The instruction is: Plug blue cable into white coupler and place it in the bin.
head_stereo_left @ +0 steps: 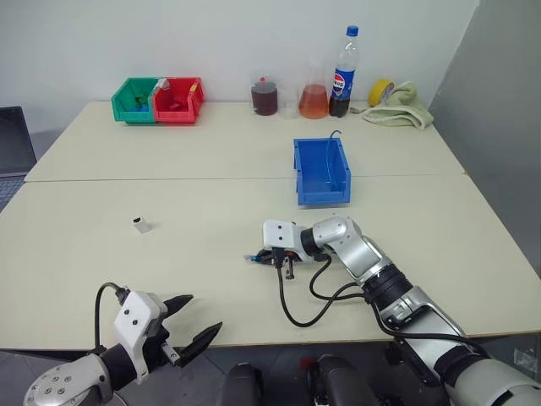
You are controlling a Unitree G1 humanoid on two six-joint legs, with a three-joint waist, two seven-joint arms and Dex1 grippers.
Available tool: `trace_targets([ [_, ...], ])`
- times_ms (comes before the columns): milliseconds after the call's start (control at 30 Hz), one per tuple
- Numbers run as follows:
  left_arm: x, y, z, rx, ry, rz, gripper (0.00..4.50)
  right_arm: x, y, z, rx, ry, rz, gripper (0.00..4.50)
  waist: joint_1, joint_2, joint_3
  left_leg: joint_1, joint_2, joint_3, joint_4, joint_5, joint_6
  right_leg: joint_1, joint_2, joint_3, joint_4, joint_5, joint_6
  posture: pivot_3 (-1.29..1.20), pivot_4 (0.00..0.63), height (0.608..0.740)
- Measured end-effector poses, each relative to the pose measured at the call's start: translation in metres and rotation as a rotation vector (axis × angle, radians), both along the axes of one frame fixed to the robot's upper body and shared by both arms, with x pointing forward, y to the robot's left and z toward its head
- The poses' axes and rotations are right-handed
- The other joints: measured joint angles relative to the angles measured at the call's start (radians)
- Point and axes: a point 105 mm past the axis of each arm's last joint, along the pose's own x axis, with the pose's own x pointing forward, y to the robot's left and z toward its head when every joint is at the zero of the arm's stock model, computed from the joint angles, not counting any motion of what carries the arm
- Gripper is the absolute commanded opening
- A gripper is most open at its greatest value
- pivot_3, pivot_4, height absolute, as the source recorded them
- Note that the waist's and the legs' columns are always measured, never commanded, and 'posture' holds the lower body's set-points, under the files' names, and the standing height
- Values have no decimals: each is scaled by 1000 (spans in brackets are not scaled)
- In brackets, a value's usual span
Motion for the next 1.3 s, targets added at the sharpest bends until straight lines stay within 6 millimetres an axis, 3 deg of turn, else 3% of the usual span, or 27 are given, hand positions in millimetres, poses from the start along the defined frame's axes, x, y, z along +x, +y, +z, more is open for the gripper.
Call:
trace_targets([
  [33, -1, 0, 0, 2, -3, 3, 4500, 2, 1, 0, -5, -3, -5, 71, 0, 0, 0, 0, 0, 0, 0, 0, 0, 0, 0, 0, 0, 0, 0, 0, 150, 740],
  [100, -1, -1, 1, 4, -9, 4, 4500, 4, 3, 0, -9, -10, -12, 756, -2, 0, 0, 0, 1, 0, 0, 0, 0, 0, 1, 0, 0, 0, 0, 0, 150, 740],
  [367, 1, -2, 3, 8, -21, 9, 4500, 12, 7, 1, 11, 4, -61, 2446, -2, 0, 0, 0, 1, 0, 0, 0, 0, 0, 1, 0, 0, 0, 0, 0, 150, 740],
  [667, 2, -3, 6, 13, -27, -22, 4500, 10, -18, 12, 21, 88, -68, 4393, -1, -1, 0, -2, 1, -1, -1, 0, 0, -1, 1, -1, -1, -1, -1, 0, 150, 740],
  [967, 15, -4, 13, 25, -54, -65, 4500, 12, -56, 25, 42, 146, -80, 4463, 0, -1, 1, -2, 1, -1, -1, 0, 0, -1, 1, -1, -1, -1, -1, 0, 150, 740],
  [1133, 32, -4, 24, 71, -97, -143, 4500, 4, -70, 49, 152, 184, -31, 4463, 0, -1, 1, -2, 0, -1, -2, 0, 0, -1, 1, -1, -2, 1, 2, 0, 150, 740],
  [1300, 68, 7, 41, 107, -128, -204, 4500, -22, -92, 73, 264, 250, 19, 4463, 10, 0, 2, -5, 0, -3, -2, 0, 0, -2, 1, -4, -3, 2, 4, 0, 150, 740],
])
